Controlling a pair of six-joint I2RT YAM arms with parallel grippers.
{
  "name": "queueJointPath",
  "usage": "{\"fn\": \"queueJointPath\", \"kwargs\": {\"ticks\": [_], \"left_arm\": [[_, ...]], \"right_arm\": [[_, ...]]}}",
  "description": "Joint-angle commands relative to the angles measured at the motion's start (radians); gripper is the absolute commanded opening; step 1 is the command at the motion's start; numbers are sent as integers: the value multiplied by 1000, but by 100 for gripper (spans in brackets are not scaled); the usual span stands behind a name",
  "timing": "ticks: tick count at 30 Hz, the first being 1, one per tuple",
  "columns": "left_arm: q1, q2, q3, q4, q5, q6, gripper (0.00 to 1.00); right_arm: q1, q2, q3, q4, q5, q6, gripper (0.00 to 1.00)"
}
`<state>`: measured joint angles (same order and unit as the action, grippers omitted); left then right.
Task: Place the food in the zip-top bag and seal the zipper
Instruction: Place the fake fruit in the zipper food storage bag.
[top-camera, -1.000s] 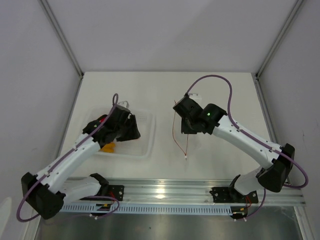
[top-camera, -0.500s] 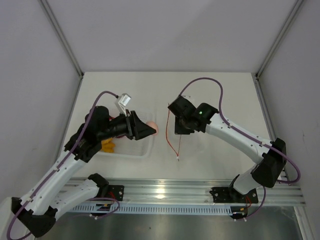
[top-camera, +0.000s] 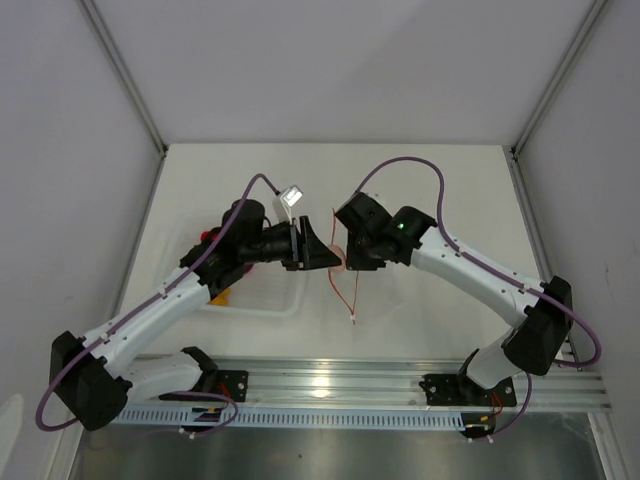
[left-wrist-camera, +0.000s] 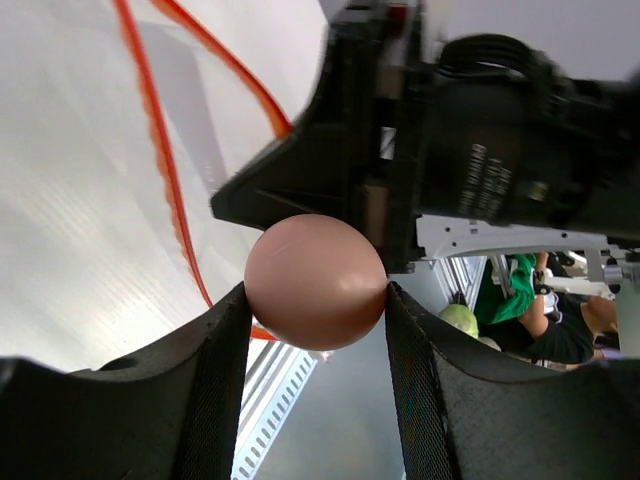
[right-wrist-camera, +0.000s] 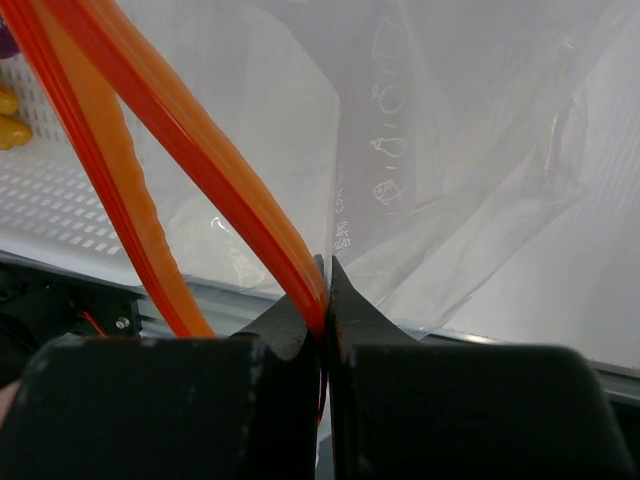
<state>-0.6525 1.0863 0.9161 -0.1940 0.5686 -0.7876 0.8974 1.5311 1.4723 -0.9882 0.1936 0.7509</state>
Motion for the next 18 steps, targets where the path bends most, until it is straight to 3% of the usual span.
{"fn": "queueJointPath", "kwargs": {"ticks": [1,15,18], "left_arm": [[-7,36,47,1,-41,-22,22],[-35,136,92,-68,-128,42,22],[-45,141,113,-139,-209,70,32]], "right_arm": [[12,-38,28,34,-20,22,0],[5,-65,28,54,-57,27,0],[5,-65,28,52,-54,27,0]]}}
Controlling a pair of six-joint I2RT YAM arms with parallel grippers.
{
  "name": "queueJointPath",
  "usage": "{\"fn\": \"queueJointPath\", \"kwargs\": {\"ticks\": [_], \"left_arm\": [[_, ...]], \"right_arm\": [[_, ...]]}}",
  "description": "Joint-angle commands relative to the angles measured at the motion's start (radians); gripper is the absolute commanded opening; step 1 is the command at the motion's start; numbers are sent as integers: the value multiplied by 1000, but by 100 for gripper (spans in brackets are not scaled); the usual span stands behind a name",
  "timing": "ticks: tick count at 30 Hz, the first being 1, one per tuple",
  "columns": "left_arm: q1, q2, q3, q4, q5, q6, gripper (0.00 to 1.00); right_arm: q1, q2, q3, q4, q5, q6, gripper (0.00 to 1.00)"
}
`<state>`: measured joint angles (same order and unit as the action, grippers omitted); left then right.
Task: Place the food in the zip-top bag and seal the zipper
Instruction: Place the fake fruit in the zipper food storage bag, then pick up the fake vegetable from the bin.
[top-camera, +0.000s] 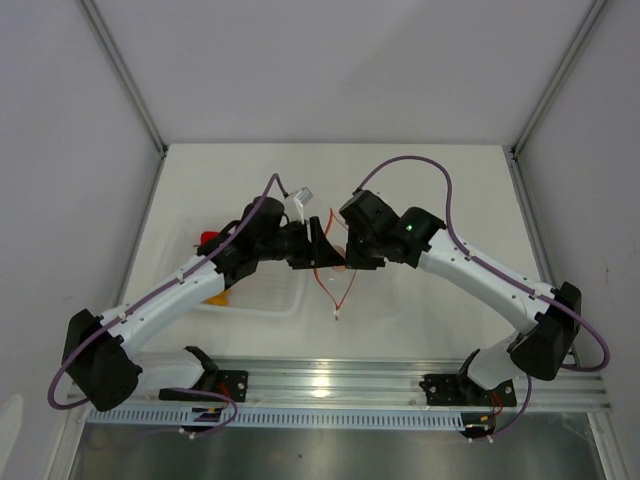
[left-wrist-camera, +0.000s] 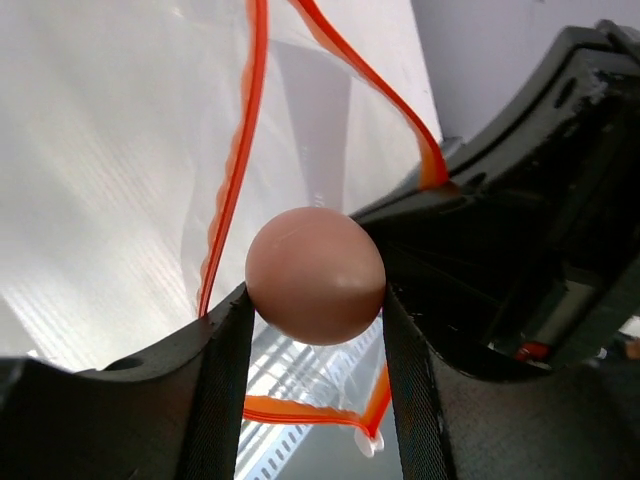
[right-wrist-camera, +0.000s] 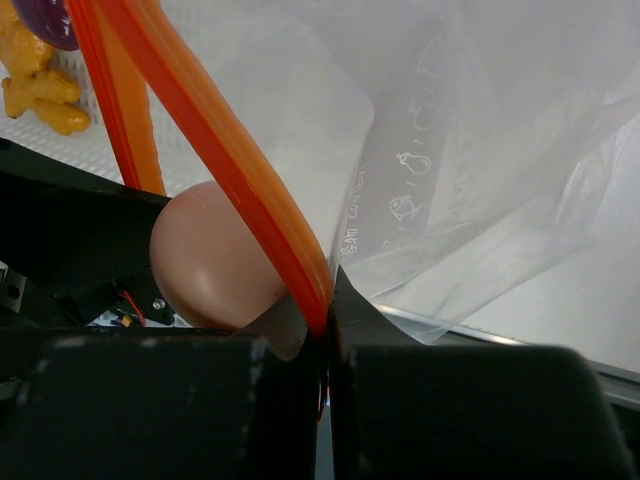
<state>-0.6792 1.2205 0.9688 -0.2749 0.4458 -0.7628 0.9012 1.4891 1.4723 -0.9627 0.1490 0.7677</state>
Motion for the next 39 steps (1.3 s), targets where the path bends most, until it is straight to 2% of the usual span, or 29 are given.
{"fn": "queueJointPath", "kwargs": {"ticks": [1,2,3,4,6,8,9,10,16,20,24,25,27,28,31,35,39], "left_arm": [[-19,2,59,-61,-97,62,37],[-19,-4,53,-43,-99,68,55],[-22,-13,42,-34,-107,80,65],[-23,-28,25,-27,-114,91,71],[-23,-33,24,-12,-114,112,75],[-22,-29,34,-18,-99,137,84],[-22,-30,34,-17,-91,144,89],[-22,-32,33,-7,-82,145,99],[-22,-130,-16,89,-70,158,99],[-23,-237,-31,77,-122,157,99],[-23,-372,-33,-16,-283,149,99],[-20,-413,-27,-48,-382,143,99],[-14,-447,-9,-145,-487,137,100],[-8,-450,-2,-176,-572,141,100],[62,-421,33,-335,-656,129,100],[252,-293,33,-472,-633,85,99],[345,-173,33,-500,-667,65,99]], "right_arm": [[1,-23,25,25,-8,8,0],[-1,-24,23,22,-5,10,0],[-1,-26,22,22,-3,8,0],[-1,-27,17,22,-3,8,0],[-1,-32,11,22,0,10,0],[-1,-38,2,24,1,13,0],[-2,-42,-6,25,1,15,0],[-1,-46,-9,27,3,13,0],[-2,-65,-26,21,11,18,0],[-2,-81,-38,18,15,21,0],[-2,-92,-47,5,23,24,0],[-2,-95,-47,-2,27,24,0],[-2,-101,-52,-10,38,22,0],[-2,-105,-53,-13,41,22,0],[-4,-110,-56,-14,46,18,0],[-2,-110,-55,-18,49,16,0],[1,-107,-58,-18,52,15,0]]}}
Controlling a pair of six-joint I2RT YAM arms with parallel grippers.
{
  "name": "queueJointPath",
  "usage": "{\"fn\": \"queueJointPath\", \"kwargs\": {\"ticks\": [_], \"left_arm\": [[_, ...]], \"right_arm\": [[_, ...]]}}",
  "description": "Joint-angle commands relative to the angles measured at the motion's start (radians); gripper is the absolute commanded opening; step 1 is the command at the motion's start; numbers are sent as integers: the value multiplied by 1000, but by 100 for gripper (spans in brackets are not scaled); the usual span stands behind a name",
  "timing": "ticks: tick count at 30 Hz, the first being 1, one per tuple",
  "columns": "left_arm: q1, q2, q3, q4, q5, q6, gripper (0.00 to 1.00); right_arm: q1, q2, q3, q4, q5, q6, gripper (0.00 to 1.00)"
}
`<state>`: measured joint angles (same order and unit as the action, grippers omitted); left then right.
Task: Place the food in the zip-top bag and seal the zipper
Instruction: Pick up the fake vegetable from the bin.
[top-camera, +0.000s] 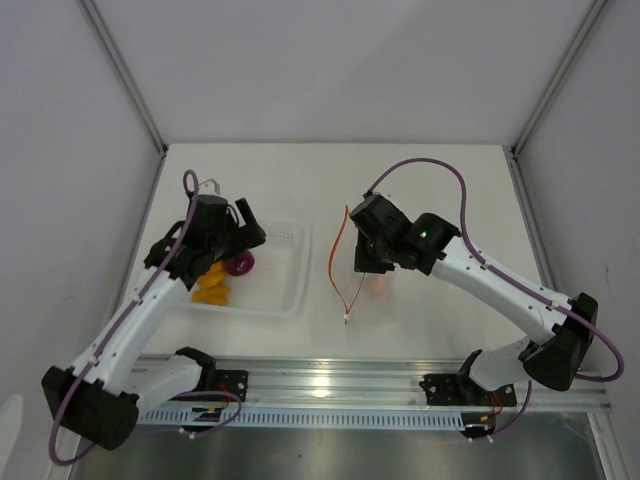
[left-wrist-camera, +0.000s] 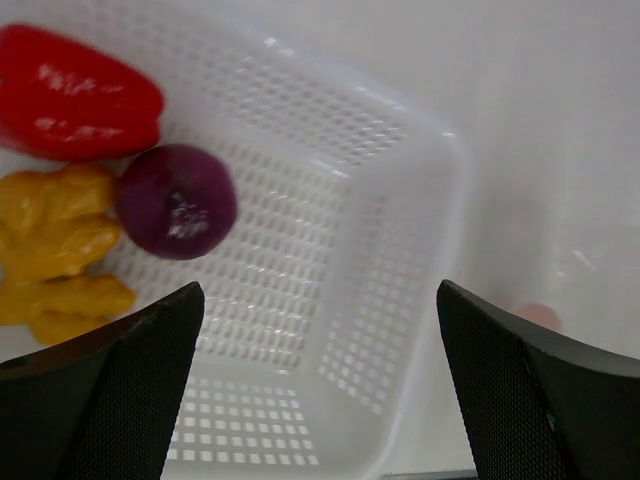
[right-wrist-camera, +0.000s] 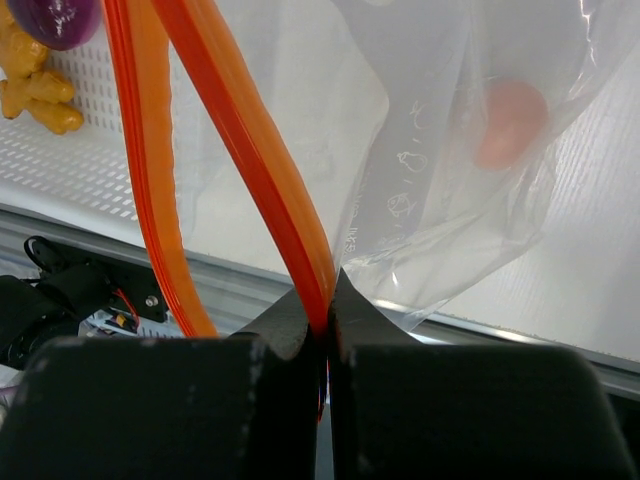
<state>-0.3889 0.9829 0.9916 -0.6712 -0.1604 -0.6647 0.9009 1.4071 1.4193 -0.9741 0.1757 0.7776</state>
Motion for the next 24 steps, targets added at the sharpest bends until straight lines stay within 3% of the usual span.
{"fn": "queueJointPath", "kwargs": {"ticks": [1,13,24], "left_arm": [[68,91,18,-108,-62,-35,100],[171,370,58,-102,70,-236,99],[228,470,27,-71,90,-418,99]], "right_arm": [[0,-23,-5,-6,24,2,0],[-5,-11,-13,3,25,-11,0],[-17,-7,-22,15,16,-24,0]]}}
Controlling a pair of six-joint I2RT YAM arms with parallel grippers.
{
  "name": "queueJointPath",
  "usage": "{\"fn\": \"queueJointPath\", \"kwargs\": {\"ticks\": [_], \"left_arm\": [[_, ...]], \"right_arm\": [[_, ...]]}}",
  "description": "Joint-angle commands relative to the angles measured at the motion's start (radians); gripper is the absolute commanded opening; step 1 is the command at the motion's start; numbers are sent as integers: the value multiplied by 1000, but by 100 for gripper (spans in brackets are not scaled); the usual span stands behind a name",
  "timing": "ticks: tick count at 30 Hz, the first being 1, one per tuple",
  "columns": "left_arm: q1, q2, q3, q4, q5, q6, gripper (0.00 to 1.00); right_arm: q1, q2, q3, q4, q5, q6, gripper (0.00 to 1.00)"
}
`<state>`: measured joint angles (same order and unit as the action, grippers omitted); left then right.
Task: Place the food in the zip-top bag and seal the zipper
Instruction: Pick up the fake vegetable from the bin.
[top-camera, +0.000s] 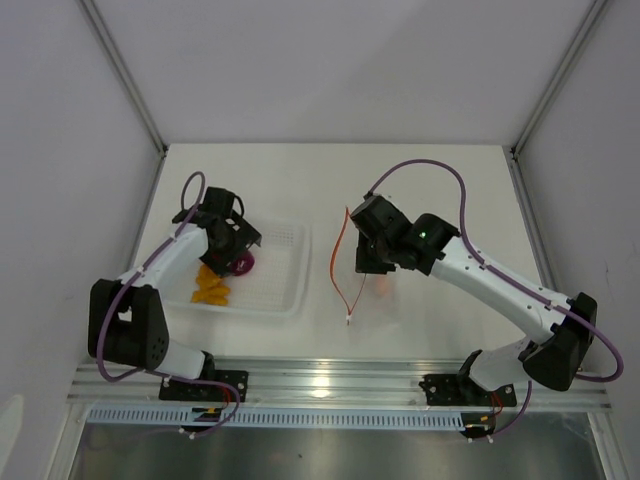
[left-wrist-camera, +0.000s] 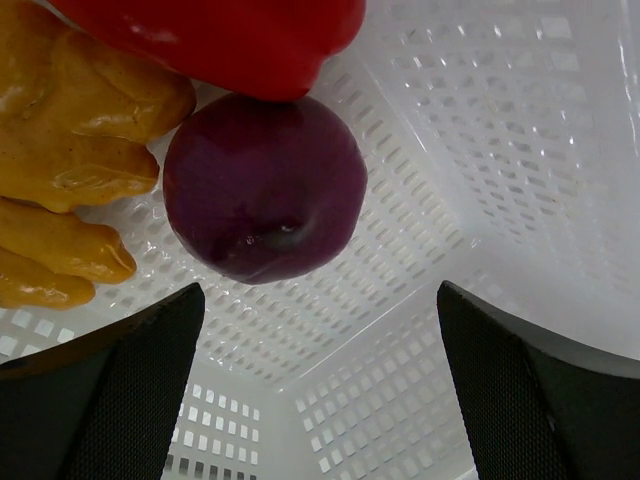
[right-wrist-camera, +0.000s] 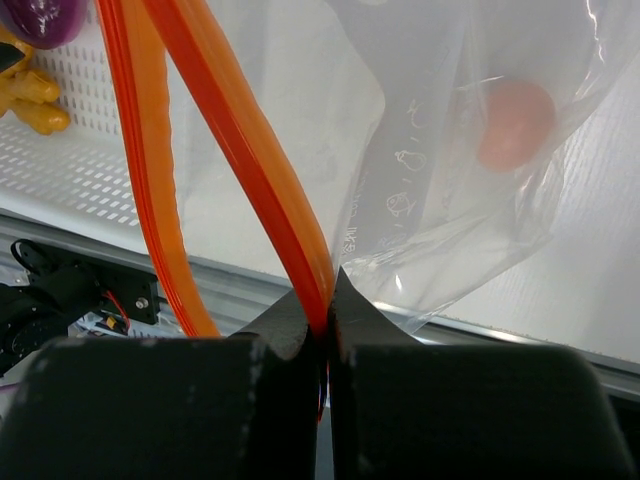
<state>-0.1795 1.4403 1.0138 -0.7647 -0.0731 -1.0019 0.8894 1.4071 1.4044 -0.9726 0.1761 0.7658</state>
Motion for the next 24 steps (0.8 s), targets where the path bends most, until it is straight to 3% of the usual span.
{"fn": "queueJointPath", "kwargs": {"ticks": [1,24], "left_arm": [[28,20,3,19,1,-86,99],[78,127,5,-28,-71,-193,99]], "right_arm": [[-7,-5,-7,15,16,-16,0],[-23,9,-12,29,3,-26,0]]}}
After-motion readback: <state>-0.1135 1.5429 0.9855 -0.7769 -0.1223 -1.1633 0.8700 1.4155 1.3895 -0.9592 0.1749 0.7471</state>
